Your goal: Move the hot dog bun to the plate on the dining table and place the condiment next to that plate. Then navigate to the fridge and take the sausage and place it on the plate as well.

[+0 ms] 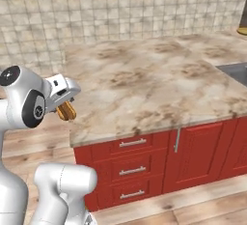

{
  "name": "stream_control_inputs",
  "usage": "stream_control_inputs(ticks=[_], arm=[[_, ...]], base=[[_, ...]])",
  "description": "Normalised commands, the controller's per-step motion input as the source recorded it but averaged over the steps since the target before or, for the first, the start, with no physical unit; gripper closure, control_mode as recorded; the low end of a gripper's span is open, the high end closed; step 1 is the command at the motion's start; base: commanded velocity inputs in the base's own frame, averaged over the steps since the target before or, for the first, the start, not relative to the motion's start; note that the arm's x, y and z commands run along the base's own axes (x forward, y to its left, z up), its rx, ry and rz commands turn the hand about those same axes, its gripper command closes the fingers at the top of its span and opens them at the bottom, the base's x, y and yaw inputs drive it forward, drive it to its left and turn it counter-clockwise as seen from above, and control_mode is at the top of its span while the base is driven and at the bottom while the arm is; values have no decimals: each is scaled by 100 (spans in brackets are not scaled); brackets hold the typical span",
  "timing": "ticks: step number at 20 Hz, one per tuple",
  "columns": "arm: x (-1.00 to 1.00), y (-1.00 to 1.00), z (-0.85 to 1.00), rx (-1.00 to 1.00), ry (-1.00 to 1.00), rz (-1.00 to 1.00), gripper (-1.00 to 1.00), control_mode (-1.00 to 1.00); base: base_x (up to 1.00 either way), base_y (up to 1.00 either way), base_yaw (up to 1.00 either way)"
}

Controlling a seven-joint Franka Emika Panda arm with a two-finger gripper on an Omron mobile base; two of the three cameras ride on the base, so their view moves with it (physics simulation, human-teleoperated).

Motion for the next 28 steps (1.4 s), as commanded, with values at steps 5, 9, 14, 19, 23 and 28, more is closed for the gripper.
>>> stream_control_inputs(ticks=[5,9,14,19,23,28], arm=[[0,0,0,0,0,0,100,100],[0,0,0,0,0,0,100,100],[0,0,0,0,0,0,100,100],[0,0,0,0,0,0,100,100],[0,0,0,0,0,0,100,100],[0,0,0,0,0,0,100,100]], base=[[34,100,-22],[55,100,-27],[49,100,-23],[40,100,-23],[47,100,-29],[50,100,-30]])
